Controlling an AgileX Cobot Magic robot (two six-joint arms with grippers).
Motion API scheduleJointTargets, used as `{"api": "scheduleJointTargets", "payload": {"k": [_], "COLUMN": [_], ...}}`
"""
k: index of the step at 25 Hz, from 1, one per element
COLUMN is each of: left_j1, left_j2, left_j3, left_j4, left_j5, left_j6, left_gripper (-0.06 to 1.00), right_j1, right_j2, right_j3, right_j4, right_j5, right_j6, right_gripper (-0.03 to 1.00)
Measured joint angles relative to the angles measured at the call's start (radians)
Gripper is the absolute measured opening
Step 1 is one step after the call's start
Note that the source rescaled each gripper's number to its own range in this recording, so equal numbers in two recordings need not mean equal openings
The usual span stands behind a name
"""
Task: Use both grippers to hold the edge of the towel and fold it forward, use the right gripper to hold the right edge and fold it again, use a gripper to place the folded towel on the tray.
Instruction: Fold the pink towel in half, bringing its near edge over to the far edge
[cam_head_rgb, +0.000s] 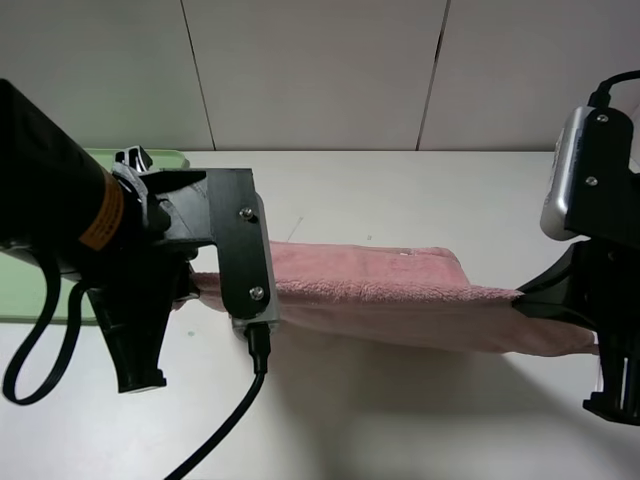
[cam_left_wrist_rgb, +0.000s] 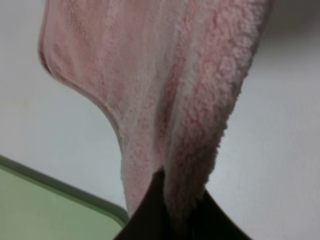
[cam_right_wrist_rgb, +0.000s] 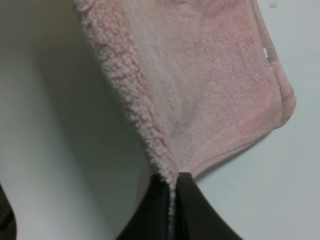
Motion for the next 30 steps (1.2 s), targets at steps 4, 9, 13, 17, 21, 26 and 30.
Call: {"api": "scheduleJointTargets", "payload": {"k": [4, 9, 13, 17, 21, 26, 30], "left_j1": [0.018, 0.055, 0.058, 0.058, 0.063, 0.133, 0.189], "left_j2": [0.026, 0.078, 0.091, 0.091, 0.115, 0.186, 0.223], "left_j3": [-0.019, -0.062, -0.096, -0.111, -0.111, -0.113, -0.117], "left_j4": [-0.002, -0.005, 0.000, 0.010, 0.022, 0.024, 0.017], "left_j5": [0.000, 0.005, 0.026, 0.031, 0.035, 0.020, -0.023], "left_j6": [0.000, 0.000, 0.011, 0.015, 0.015, 0.015, 0.035], "left_gripper": [0.00, 0.00, 0.00, 0.00, 0.00, 0.00, 0.00], "right_j1": [0.000, 0.000, 0.000, 0.000, 0.000, 0.000, 0.000], "right_j2": [0.000, 0.000, 0.010, 0.077, 0.162, 0.208, 0.238], "right_j3": [-0.001, -0.033, -0.058, -0.068, -0.084, -0.109, -0.114], "right_j4": [-0.010, -0.030, -0.041, -0.048, -0.050, -0.050, -0.050], "right_j5": [-0.002, 0.005, 0.014, 0.020, 0.008, -0.026, -0.049], "right_j6": [0.023, 0.027, 0.028, 0.030, 0.030, 0.027, 0.024], "right_gripper": [0.00, 0.00, 0.00, 0.00, 0.00, 0.00, 0.00]}}
